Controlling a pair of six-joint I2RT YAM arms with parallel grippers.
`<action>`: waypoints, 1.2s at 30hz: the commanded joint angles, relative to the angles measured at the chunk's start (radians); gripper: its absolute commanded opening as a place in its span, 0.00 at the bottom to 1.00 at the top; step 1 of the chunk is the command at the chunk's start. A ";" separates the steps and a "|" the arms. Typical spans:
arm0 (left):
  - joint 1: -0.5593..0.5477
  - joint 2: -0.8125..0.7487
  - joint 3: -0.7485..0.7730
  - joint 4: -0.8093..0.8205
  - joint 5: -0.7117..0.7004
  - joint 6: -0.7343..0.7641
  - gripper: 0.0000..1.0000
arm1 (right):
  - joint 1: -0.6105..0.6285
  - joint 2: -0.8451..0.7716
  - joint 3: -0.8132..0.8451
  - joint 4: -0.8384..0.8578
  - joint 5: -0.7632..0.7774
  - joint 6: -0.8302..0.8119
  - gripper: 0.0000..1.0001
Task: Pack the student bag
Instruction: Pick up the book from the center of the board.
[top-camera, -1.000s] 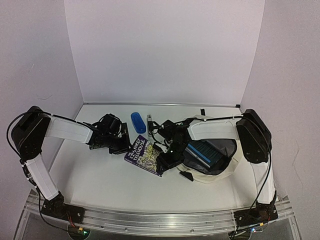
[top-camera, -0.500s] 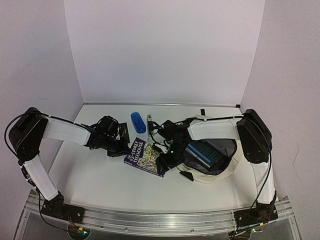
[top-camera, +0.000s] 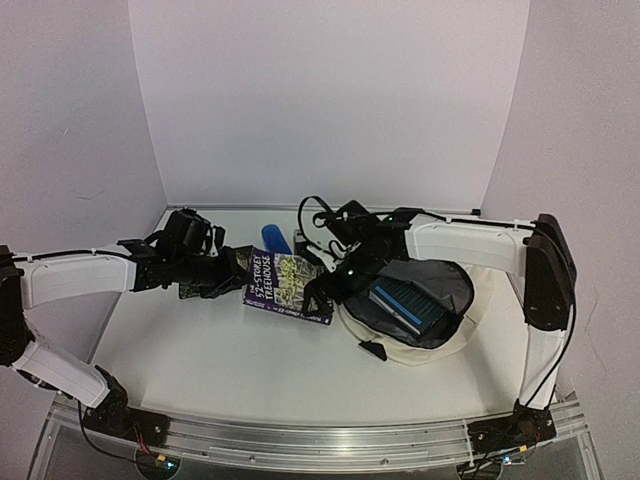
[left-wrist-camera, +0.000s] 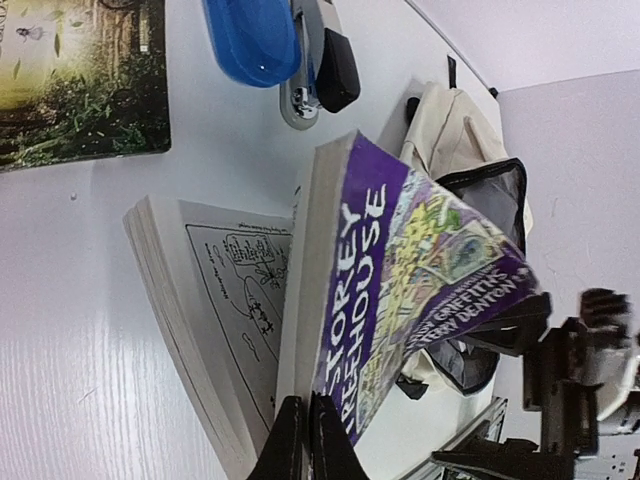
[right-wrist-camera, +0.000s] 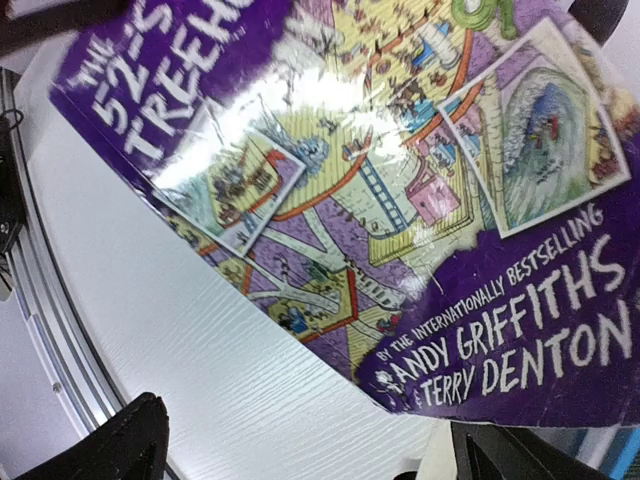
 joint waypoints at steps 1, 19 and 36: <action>-0.007 -0.075 0.021 0.002 -0.034 -0.167 0.00 | 0.032 -0.099 0.046 0.096 0.129 -0.139 0.98; -0.007 -0.224 0.019 -0.132 -0.158 -0.332 0.00 | 0.113 -0.071 0.065 0.082 0.486 -0.279 0.98; -0.007 -0.228 -0.007 -0.019 -0.069 -0.418 0.00 | 0.197 -0.024 0.044 0.229 0.441 -0.408 0.93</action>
